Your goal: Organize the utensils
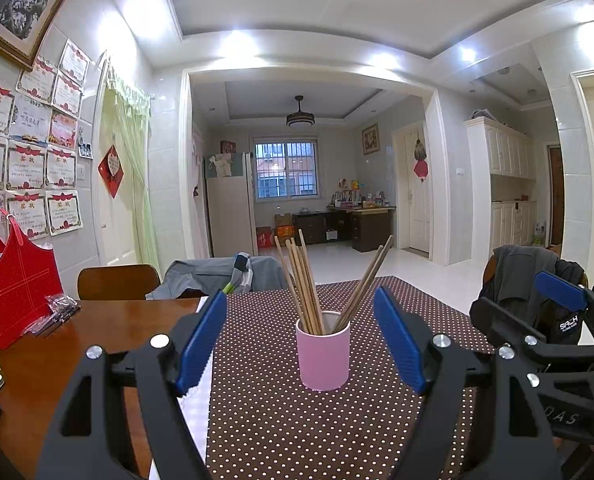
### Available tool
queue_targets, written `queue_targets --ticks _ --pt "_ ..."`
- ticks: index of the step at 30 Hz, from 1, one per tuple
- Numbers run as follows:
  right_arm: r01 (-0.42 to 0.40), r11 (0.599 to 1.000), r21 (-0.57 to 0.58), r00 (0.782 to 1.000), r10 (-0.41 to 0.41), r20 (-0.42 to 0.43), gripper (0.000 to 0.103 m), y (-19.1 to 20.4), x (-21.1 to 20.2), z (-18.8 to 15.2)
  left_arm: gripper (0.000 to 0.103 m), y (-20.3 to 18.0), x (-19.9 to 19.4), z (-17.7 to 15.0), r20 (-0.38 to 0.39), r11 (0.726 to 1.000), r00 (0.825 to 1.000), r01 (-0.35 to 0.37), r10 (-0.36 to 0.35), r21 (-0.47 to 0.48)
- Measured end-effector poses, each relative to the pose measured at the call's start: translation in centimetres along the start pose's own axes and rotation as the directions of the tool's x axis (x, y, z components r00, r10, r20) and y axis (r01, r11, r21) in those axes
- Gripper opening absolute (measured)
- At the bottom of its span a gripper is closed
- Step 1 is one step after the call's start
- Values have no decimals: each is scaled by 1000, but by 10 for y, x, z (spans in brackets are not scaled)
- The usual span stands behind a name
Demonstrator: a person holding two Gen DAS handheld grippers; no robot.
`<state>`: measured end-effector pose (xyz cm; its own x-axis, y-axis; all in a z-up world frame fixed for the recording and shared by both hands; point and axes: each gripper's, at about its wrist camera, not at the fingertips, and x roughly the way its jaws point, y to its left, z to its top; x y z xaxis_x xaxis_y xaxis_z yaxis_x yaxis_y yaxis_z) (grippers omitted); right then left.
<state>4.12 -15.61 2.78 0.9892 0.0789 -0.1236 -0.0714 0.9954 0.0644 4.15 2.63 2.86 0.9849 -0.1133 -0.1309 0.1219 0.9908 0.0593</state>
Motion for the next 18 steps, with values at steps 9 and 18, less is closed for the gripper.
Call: queue_targets --ticks 9,18 --pt "1 1000 1 1000 -1 -2 95 -1 0 -1 75 0 0 -1 -2 1000 1000 0 0 1" --pt "1 1000 7 1000 0 -14 95 -2 2 -5 75 3 -4 -6 -7 1000 1000 0 0 1"
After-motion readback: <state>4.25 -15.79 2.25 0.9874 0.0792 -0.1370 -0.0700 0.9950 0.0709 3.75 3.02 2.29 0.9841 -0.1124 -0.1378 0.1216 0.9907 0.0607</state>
